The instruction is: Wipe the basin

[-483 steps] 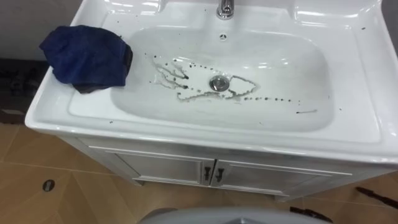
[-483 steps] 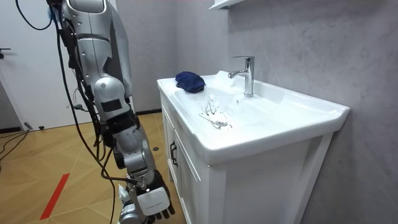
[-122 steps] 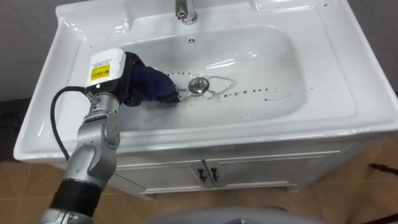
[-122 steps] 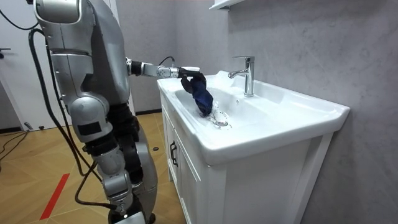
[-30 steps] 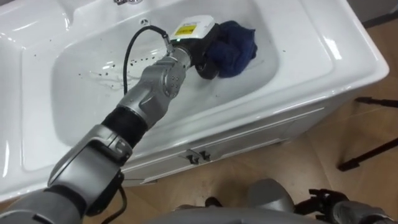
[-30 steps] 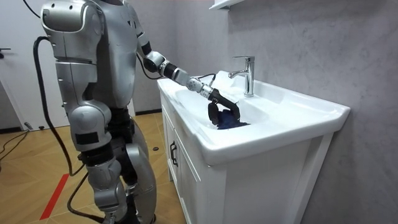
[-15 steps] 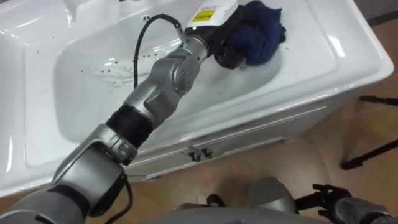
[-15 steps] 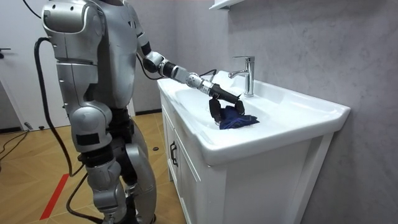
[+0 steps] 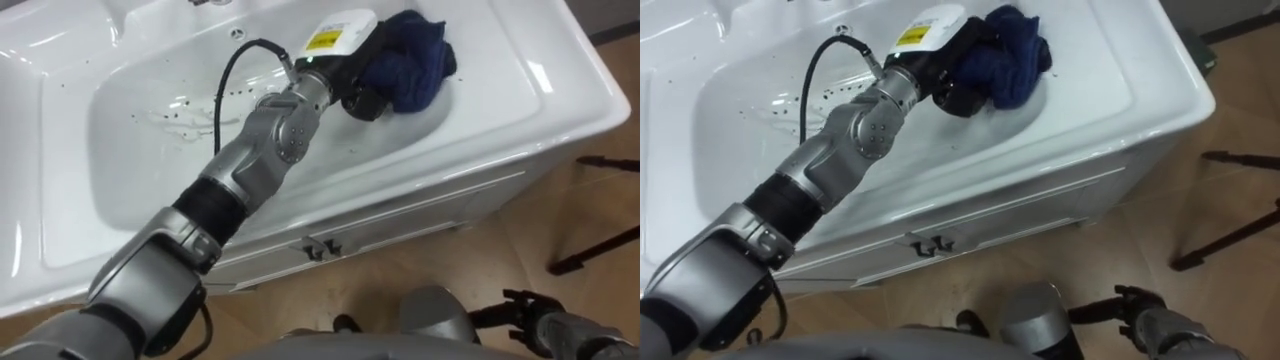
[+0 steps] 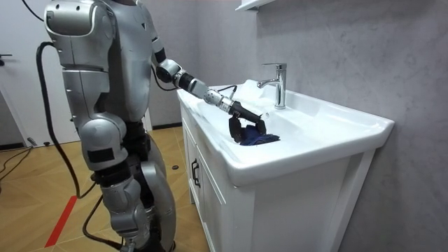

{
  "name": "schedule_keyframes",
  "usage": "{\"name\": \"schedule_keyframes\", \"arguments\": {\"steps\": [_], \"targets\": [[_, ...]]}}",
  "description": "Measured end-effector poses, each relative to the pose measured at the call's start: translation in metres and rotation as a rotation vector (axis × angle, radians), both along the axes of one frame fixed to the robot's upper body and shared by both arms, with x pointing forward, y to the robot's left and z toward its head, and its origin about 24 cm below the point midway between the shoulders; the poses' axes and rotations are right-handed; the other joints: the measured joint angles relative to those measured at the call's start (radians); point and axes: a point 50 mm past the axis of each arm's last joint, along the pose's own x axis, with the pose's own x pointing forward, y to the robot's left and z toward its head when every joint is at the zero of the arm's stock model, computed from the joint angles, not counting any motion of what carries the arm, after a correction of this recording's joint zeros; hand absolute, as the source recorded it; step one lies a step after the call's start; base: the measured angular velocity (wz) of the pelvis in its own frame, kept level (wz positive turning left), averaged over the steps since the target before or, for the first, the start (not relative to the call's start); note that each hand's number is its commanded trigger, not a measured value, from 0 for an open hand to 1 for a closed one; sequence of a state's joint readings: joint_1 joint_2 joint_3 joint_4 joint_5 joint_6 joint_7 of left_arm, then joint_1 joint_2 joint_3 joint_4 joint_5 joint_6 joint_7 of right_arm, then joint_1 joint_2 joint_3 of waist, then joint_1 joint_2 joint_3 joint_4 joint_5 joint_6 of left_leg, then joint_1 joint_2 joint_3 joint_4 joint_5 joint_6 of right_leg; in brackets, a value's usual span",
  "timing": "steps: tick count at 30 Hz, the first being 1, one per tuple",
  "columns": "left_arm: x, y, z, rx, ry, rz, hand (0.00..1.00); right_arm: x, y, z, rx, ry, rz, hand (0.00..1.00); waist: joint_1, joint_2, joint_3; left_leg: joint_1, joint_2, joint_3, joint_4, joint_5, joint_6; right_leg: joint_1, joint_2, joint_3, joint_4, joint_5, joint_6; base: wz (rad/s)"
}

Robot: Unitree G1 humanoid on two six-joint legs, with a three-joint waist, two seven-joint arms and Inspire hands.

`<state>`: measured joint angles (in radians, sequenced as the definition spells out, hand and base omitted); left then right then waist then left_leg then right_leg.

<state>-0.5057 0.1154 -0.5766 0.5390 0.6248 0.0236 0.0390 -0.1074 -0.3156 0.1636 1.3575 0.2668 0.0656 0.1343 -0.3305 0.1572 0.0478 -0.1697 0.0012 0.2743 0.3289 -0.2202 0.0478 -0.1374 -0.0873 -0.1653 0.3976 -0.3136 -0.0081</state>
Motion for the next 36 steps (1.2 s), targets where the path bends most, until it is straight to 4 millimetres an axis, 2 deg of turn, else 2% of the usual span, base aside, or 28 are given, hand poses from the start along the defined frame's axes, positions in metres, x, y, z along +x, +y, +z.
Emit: {"name": "schedule_keyframes", "arguments": {"steps": [10, 12, 16, 22, 29, 33, 34, 36], "targets": [[-0.003, 0.015, -0.022, 0.025, 0.048, 0.037, 1.00, -0.002, 0.001, 0.000, 0.011, -0.022, -0.024, 0.00, 0.005, -0.032, -0.0056, 0.017, -0.003, 0.003, 0.001, 0.001, 0.001, 0.018, 0.004, 0.001, -0.002, 0.000, 0.000, -0.01], [-0.002, 0.017, -0.024, 0.026, 0.053, 0.050, 1.00, -0.003, 0.000, 0.000, 0.013, -0.026, -0.040, 0.00, 0.003, -0.032, -0.0062, 0.017, -0.002, 0.003, 0.002, 0.001, 0.001, 0.018, 0.004, 0.000, -0.002, 0.000, 0.000, 0.00], [-0.003, 0.022, -0.032, 0.055, 0.061, 0.071, 1.00, -0.006, -0.001, -0.001, 0.014, -0.020, -0.053, 0.00, 0.001, -0.022, -0.0150, 0.027, -0.002, 0.003, -0.003, 0.001, 0.001, 0.027, 0.005, 0.002, -0.003, 0.000, 0.000, 0.00], [-0.003, 0.043, -0.049, 0.165, 0.066, 0.139, 1.00, -0.010, -0.001, -0.002, 0.006, -0.015, -0.074, 0.00, 0.007, -0.023, -0.0153, 0.069, -0.003, 0.031, -0.017, 0.003, -0.002, 0.048, 0.009, 0.024, -0.001, 0.000, -0.002, -0.14], [-0.003, 0.067, -0.055, 0.353, 0.017, 0.153, 1.00, -0.020, -0.003, -0.003, -0.003, 0.042, -0.082, 0.00, 0.006, -0.022, -0.0173, 0.072, 0.007, 0.052, -0.017, 0.003, -0.002, 0.036, 0.018, 0.051, 0.002, 0.006, -0.007, -0.13], [-0.003, 0.092, -0.060, 0.455, 0.033, 0.181, 1.00, -0.024, -0.007, -0.002, 0.012, 0.035, -0.123, 0.00, -0.008, -0.005, -0.0303, 0.062, 0.010, 0.055, -0.017, 0.003, -0.003, 0.028, 0.019, 0.053, -0.003, 0.009, -0.008, -0.03], [-0.003, 0.101, -0.062, 0.485, 0.050, 0.204, 1.00, -0.026, -0.010, -0.001, 0.013, 0.039, -0.135, 0.00, -0.009, 0.004, -0.0361, 0.056, 0.009, 0.056, -0.017, 0.003, -0.003, 0.021, 0.019, 0.053, -0.002, 0.009, -0.009, 0.00], [-0.004, 0.115, -0.065, 0.558, 0.081, 0.235, 1.00, -0.030, -0.013, -0.001, 0.012, 0.060, -0.153, 0.00, -0.010, 0.013, -0.0407, 0.056, 0.008, 0.056, -0.020, 0.004, -0.004, 0.020, 0.021, 0.054, -0.002, 0.009, -0.009, -0.02]]}}
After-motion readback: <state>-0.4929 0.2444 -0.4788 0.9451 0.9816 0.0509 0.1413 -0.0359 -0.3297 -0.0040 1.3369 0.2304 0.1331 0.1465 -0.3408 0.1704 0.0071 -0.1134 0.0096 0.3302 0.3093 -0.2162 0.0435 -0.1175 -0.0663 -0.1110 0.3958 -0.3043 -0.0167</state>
